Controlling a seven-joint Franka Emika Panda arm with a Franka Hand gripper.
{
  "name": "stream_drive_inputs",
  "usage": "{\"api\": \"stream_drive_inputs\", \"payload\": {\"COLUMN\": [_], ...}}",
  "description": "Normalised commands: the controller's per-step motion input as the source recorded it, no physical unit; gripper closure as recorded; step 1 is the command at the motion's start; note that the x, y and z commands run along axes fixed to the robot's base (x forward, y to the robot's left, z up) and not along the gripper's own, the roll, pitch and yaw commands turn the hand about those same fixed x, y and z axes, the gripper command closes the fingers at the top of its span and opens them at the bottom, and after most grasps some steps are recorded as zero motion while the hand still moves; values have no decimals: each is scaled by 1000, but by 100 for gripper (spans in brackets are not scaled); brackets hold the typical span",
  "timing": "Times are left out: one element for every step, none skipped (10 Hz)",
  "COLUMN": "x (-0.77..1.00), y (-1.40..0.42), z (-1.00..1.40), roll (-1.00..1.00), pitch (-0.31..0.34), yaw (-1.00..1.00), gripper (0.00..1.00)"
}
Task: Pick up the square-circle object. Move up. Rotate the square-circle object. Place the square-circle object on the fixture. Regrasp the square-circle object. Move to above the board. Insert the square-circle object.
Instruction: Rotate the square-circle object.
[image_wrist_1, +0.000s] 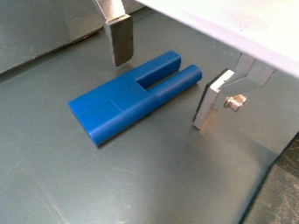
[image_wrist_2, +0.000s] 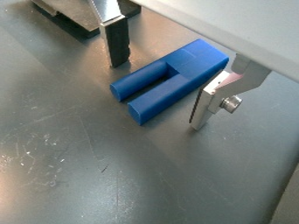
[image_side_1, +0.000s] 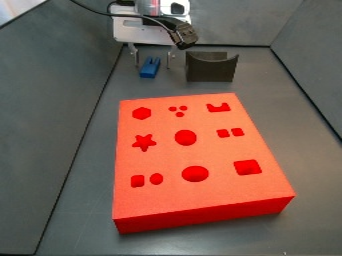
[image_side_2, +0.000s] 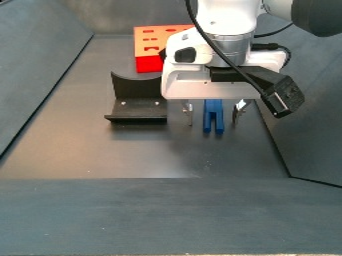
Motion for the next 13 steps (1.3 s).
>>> {"api": "stream_drive_inputs", "payload": {"x": [19, 19, 19, 19, 19, 19, 19, 19, 19, 19, 19, 19, 19], "y": [35, 35, 35, 35, 35, 35, 35, 35, 35, 35, 35, 35, 35], "z": [-158, -158, -158, -158, -158, -158, -158, -158, -158, -158, -158, -158, -158], "roll": [-216, -216, -216, -216, -216, -216, -216, -216, -216, -216, -216, -216, -216], "pitch": [-141, -141, -141, -141, -141, -141, -141, -141, -141, -141, -141, -141, -141], "yaw": [-23, -23, -23, -23, -23, -23, -23, -23, -23, -23, -23, -23, -23], "gripper": [0, 0, 0, 0, 0, 0, 0, 0, 0, 0, 0, 0, 0]}}
